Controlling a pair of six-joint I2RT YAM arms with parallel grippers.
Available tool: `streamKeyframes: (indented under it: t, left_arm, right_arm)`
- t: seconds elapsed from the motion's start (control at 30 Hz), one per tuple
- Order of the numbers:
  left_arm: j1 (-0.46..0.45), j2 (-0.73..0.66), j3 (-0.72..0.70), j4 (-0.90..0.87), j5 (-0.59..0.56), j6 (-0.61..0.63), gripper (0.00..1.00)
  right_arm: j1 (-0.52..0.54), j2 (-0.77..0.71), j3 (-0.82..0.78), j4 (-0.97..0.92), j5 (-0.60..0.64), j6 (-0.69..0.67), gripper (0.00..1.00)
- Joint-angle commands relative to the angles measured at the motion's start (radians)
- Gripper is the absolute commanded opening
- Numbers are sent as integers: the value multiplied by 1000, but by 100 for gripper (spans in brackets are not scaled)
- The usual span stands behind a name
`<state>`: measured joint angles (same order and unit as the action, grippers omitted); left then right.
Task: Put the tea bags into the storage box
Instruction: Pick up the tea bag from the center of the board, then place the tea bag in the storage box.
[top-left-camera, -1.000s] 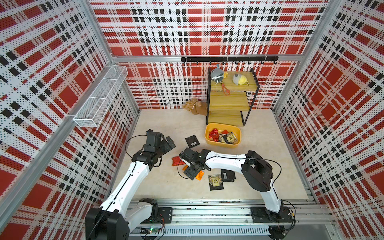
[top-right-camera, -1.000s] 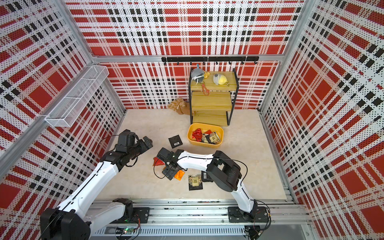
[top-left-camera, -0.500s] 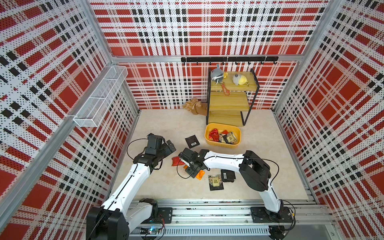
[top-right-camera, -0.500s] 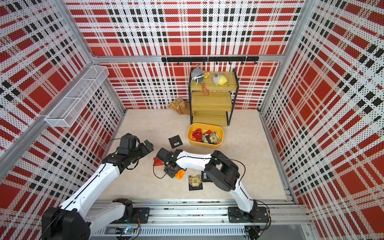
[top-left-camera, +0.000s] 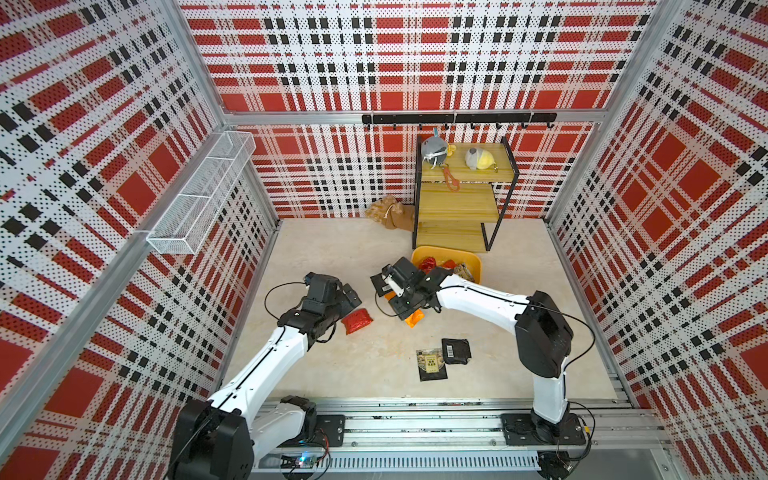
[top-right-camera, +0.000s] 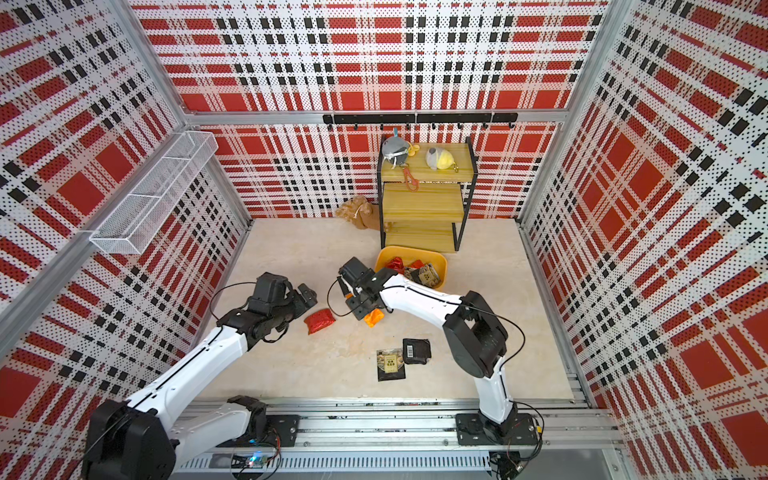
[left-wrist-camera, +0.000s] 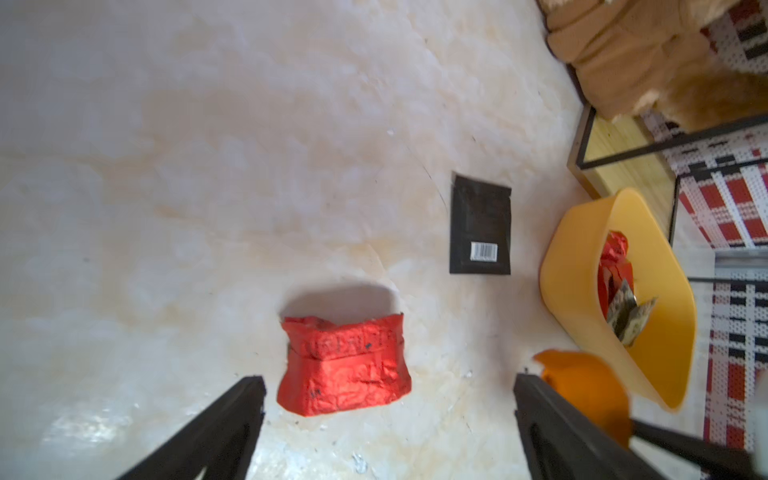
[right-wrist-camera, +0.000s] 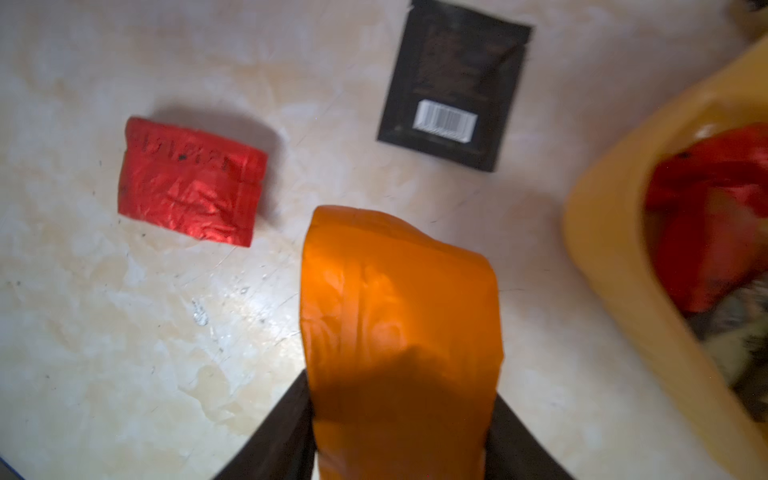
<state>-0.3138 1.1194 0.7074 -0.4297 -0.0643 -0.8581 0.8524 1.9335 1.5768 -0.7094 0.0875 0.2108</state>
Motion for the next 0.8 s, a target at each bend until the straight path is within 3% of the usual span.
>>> streamKeyframes:
  t: [0.0, 0.33, 0.67, 0.77]
  left_arm:
    - [-40, 30, 4, 36, -29, -36, 99]
    - [-33, 131, 30, 37, -15, 38, 99]
    - [-51, 231, 53, 35, -41, 80, 99]
    - [-51, 275, 68, 32, -23, 96, 99]
  right_arm:
    - [-55, -54, 10, -34, 13, -12, 57]
    - [-285, 27, 136, -119, 62, -99, 57]
    - [-388, 147, 237, -162, 60, -150, 59]
    - [-400, 182, 262, -186, 65, -165, 64]
